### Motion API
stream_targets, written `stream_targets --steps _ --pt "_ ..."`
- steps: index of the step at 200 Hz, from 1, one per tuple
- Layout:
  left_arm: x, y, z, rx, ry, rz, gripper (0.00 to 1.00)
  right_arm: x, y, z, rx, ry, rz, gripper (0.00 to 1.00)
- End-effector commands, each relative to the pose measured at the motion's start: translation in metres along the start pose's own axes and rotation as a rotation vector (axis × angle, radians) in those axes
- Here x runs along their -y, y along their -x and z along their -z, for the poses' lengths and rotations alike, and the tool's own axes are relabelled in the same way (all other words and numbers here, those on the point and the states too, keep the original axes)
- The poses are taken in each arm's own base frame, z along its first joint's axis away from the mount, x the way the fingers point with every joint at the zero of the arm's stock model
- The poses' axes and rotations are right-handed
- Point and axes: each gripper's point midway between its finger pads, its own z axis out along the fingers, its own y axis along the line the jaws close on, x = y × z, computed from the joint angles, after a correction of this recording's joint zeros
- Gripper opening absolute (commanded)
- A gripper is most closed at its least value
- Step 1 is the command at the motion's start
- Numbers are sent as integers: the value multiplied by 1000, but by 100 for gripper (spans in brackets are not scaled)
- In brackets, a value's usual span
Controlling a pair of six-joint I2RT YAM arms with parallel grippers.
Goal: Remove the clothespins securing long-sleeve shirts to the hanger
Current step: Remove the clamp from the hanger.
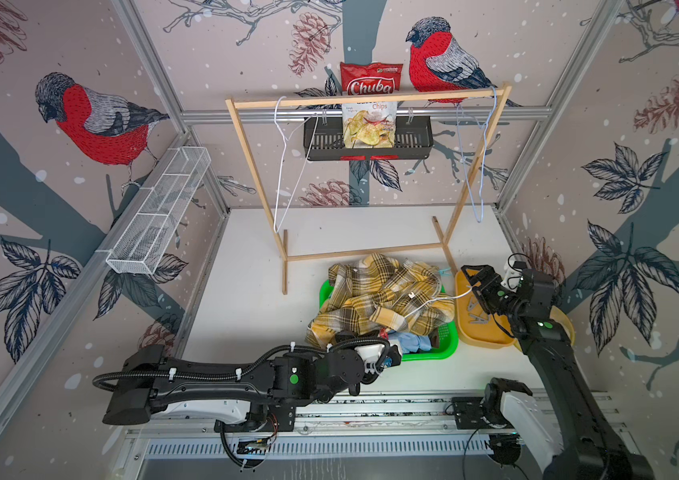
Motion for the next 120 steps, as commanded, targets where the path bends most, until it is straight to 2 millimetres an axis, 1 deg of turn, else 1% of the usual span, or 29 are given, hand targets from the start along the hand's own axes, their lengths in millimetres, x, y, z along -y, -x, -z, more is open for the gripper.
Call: stream_targets --steps 1,15,28,40,73,82,120 --pt "4 5 -1 26 -8 52 0 -10 1 -10 -32 68 9 86" --pt "8 7 -1 37 -32 65 0 -7 -2 -19 -59 77 -10 83" --pt "17 6 -3 37 -65 59 0 -8 -2 -24 -70 92 -23 81" --pt "23 6 -4 36 -91 70 0 -13 -2 -29 -76 112 -20 81" --pt "38 6 -8 24 -146 65 0 -18 -7 -43 -98 122 -25 78" --pt "39 6 -9 23 -149 66 0 -20 -8 -46 -102 128 -25 77" --pt "43 7 -9 24 -168 70 0 -15 -7 -57 -112 115 -55 69"
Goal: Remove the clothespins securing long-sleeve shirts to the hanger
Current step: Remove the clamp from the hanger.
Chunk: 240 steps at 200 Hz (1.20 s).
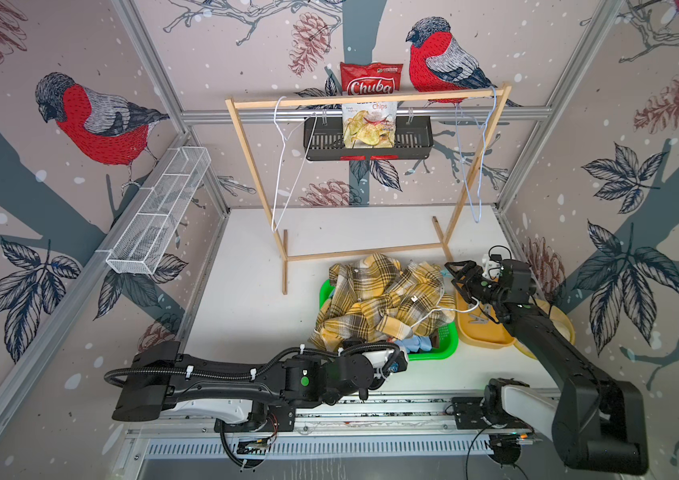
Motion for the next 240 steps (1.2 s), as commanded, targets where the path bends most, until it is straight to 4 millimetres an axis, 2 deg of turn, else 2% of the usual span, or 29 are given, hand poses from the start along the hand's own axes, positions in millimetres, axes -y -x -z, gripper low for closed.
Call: stream_targets --steps 1,68,138,143,170,240 --pt "9 7 0 27 -52 25 0 -10 9 -4 24 41 0 69" --pt "14 7 0 27 -69 20 0 -4 12 -15 20 51 -50 49" --pt "19 7 -1 22 -86 13 0 -2 12 -18 21 49 -59 37" --pt "19 7 -1 23 -88 14 0 5 12 -22 13 32 -71 36" --pt "18 7 -1 23 -85 13 0 7 10 -24 7 23 -73 32" --pt "21 6 -2 19 -92 12 0 11 7 -22 7 10 -78 18"
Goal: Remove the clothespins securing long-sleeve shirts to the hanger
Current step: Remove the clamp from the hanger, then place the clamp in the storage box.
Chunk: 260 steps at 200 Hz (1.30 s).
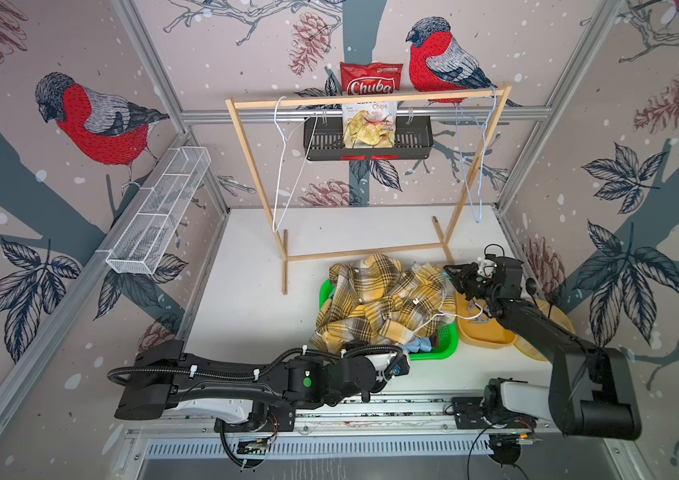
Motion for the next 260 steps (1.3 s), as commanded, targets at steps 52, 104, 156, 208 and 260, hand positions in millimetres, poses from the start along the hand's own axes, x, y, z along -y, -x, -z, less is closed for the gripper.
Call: stream_targets --steps 52,104,156,208,260 --pt "11 1 -5 -10 -44 12 0 1 2 7 22 -14 7 11" --pt "12 0 -8 -23 -44 20 0 8 17 26 75 -42 8 10" --pt "4 1 -7 -19 -4 46 0 40 47 68 202 -117 -37 10" --pt "-8 13 -15 -51 -3 87 0 83 51 82 248 -225 -53 28" --pt "-4 15 -25 -92 -26 127 0 80 50 94 283 -250 7 82"
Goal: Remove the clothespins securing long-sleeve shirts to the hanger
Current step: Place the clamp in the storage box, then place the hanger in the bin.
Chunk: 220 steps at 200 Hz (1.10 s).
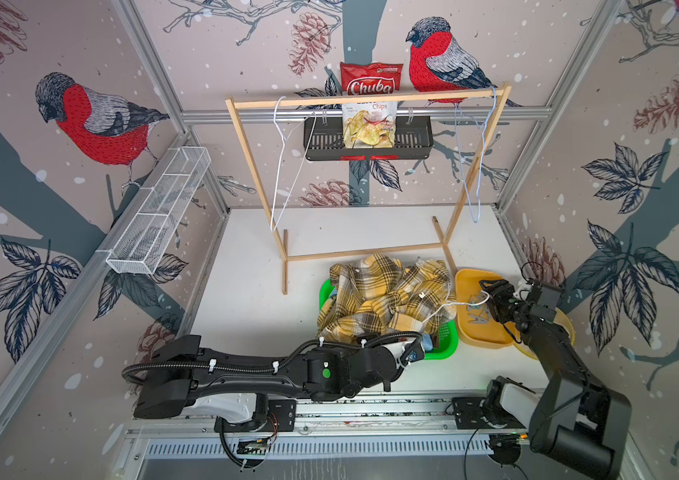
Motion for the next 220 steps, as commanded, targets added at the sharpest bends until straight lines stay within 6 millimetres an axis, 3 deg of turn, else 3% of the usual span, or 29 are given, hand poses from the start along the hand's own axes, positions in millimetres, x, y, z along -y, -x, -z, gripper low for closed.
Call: stream_targets --steps 1,30,66,76,109,123,156,182,220 --pt "6 -5 -2 -25 -37 42 0 -3 4 9 41 -14 65 83" --pt "5 -4 -9 -41 -36 52 0 -14 4 33 84 -28 141 91" --pt "18 2 -18 -43 -88 68 0 -27 -3 58 115 -21 212 95" --pt "19 0 -19 -48 -89 65 10 -26 -7 63 122 -19 216 95" --pt "17 0 -6 -22 -116 87 55 -22 -12 71 144 -27 227 99" --pt "17 4 1 -7 -139 97 65 -21 -17 65 112 -4 200 100" --pt "13 11 20 29 -176 135 74 -19 -22 55 78 28 170 99" --pt "7 29 44 104 -231 190 78 -24 -17 57 96 29 185 99" --pt "-44 60 60 236 -142 336 84 -36 -21 57 82 43 229 99"
